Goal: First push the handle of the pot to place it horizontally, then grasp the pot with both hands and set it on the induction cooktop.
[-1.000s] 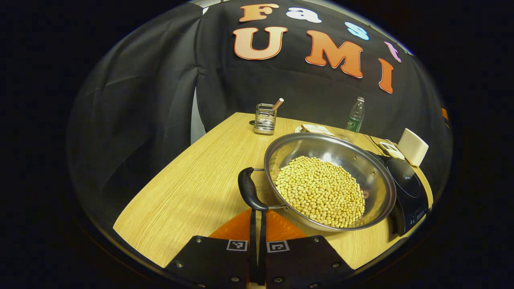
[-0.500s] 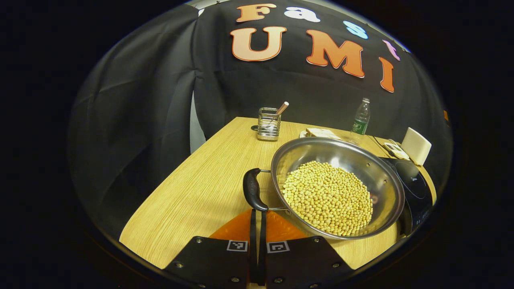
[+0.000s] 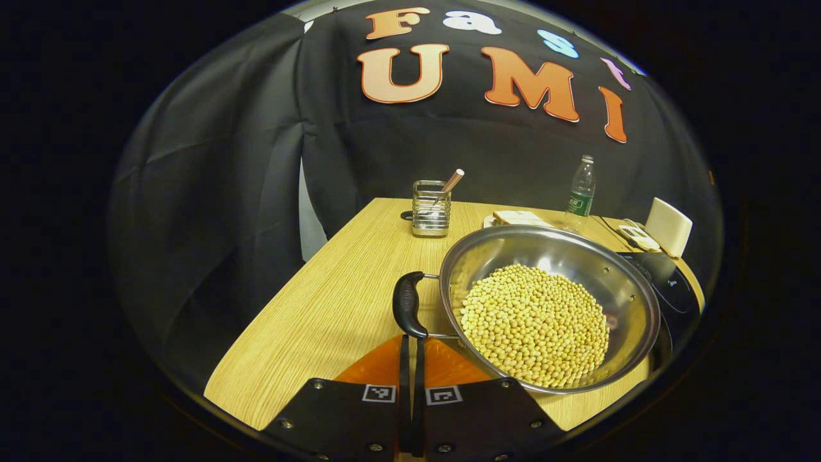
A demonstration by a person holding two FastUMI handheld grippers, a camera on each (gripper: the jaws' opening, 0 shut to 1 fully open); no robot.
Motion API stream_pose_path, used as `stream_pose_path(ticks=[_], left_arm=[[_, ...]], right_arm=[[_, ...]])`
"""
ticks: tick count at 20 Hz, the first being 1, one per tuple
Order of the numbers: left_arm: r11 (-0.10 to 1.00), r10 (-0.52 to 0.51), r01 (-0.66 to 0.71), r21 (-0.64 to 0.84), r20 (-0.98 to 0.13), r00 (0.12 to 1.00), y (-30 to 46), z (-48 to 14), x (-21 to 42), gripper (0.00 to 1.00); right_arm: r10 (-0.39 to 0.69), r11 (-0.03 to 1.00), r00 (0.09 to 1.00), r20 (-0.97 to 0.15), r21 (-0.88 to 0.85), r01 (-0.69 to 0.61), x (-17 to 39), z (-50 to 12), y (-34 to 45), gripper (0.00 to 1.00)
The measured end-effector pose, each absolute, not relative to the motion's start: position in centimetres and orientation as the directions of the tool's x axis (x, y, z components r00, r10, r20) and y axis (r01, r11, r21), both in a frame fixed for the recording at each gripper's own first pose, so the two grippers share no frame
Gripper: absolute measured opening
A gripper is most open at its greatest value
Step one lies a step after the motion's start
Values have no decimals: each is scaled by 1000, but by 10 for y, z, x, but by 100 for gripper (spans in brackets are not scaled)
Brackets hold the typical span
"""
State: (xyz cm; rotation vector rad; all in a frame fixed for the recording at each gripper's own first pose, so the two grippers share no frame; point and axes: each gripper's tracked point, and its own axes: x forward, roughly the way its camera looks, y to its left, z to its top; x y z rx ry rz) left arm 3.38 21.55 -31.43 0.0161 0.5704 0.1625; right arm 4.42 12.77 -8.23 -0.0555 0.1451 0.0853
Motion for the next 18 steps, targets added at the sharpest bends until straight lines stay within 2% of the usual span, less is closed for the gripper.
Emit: stream_pose_path(ticks=[8,18], left_arm=[[990,140,-126,63,-530,836,220,-316,48,2],[996,82,-89,10,-506,859,215,-307,42,2]], right_arm=[[79,996,982,-169,-15,-83,44,-98,149,95],[123,992,952,-281,72,-107,59,-159,223,95]])
